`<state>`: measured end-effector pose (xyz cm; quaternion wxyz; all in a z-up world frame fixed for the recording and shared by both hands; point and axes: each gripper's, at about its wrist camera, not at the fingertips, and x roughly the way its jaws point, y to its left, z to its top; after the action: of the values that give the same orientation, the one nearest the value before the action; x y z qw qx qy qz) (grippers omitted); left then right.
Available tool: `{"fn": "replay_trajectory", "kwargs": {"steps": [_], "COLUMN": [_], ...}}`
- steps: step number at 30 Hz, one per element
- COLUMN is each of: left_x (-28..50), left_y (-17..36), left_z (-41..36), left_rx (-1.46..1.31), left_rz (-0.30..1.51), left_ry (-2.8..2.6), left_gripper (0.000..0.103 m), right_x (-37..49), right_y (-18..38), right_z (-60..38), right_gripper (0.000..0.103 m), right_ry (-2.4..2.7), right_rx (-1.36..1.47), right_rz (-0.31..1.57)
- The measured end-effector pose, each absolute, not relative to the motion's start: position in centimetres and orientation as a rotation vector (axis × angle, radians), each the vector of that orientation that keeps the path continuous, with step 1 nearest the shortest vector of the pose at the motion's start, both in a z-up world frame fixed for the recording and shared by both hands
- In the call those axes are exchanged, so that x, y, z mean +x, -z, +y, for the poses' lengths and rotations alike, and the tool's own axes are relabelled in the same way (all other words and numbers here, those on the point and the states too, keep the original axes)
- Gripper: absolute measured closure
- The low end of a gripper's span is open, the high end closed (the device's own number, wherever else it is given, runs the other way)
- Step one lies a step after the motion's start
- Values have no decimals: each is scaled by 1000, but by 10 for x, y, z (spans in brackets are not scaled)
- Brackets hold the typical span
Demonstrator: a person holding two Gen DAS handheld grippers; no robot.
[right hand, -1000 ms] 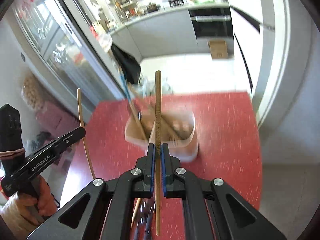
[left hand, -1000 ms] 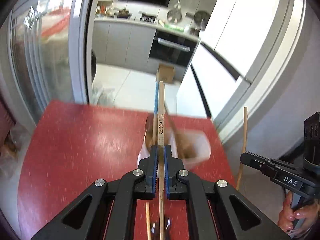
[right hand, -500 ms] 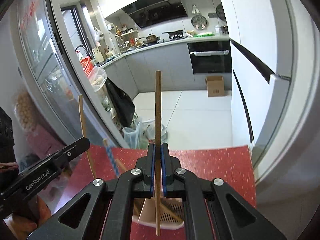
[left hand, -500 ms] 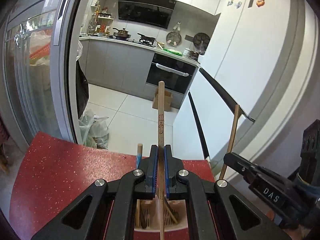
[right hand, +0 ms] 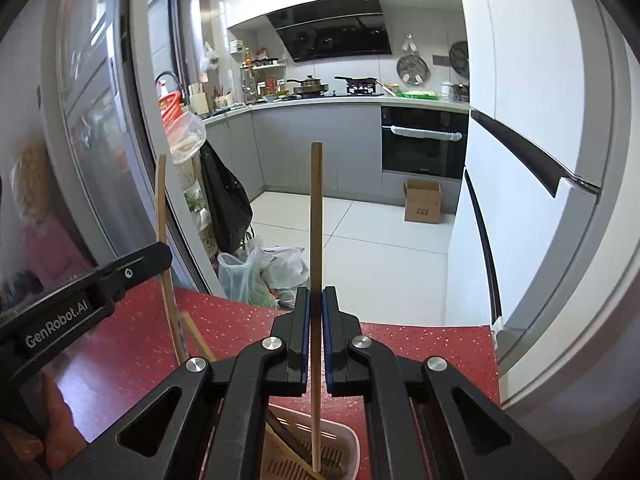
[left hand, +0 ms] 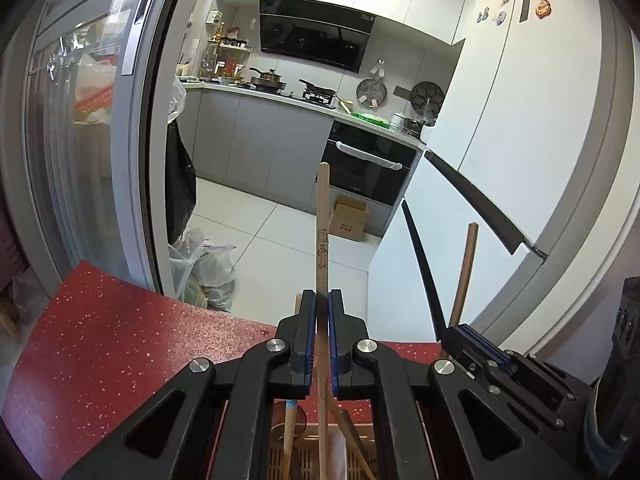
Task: Organize utensils
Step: 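Carry both wooden chopsticks upright and lower them into the pink holder, then open both tools to release the wooden chopsticks into the holder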
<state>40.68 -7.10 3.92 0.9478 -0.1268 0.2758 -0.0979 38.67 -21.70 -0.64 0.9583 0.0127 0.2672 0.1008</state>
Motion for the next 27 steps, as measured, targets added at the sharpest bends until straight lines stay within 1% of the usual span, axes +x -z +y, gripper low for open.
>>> {"fn": "replay_trajectory", "kwargs": {"steps": [4, 15, 27], "left_x": [396, 372, 358], "left_y": [-28, 3, 10], "left_z": [-77, -80, -70], "left_rx": [-212, -108, -76], "left_rz": [557, 639, 726], "left_ry": [185, 161, 152], "left_gripper": [68, 68, 68], "right_x": [380, 351, 350], "right_y": [25, 56, 58], "right_z": [-206, -195, -190], "right_gripper": [97, 97, 96], "right_ry": [-218, -261, -310], "right_rx": [-37, -128, -134], "right_rz": [549, 606, 670]}}
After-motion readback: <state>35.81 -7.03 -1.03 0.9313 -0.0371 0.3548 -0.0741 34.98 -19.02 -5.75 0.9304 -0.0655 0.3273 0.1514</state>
